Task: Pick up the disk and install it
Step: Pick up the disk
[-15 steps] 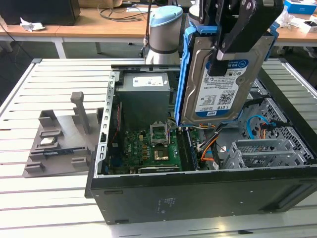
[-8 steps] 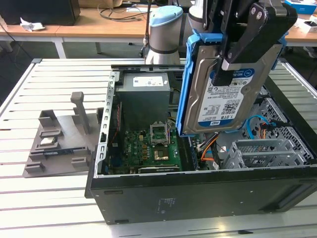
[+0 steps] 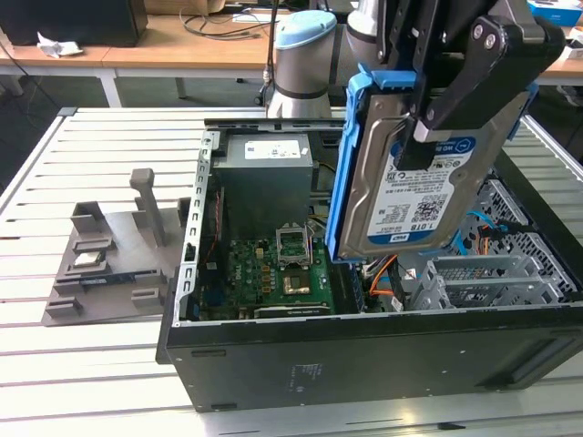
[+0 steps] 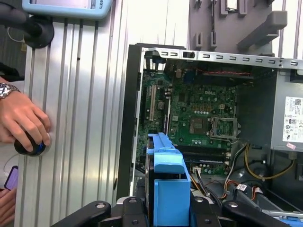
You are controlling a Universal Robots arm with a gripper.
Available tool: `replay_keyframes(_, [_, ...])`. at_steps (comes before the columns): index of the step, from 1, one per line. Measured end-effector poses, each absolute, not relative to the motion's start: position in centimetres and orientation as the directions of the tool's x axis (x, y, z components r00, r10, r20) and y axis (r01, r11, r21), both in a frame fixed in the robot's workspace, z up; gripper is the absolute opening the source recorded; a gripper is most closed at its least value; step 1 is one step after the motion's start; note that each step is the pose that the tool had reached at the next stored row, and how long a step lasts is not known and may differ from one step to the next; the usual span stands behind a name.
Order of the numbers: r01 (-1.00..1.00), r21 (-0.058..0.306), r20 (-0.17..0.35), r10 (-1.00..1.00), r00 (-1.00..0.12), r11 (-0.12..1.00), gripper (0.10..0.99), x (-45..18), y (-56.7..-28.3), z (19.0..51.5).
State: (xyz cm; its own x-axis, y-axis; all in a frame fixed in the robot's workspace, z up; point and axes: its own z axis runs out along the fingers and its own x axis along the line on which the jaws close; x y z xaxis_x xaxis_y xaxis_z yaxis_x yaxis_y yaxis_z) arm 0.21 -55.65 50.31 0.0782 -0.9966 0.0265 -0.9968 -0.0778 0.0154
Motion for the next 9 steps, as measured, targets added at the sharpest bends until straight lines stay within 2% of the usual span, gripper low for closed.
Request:
replay_keyframes(4, [-0.998,0.015,0.021,-0.998,0.054,-0.054,0.369,0.24,-55.73,50.31])
replay_keyframes(9, [-1.000,0.014,-0.009,-1.000,0.014,-0.014,0.369,0.24,-55.81,50.31])
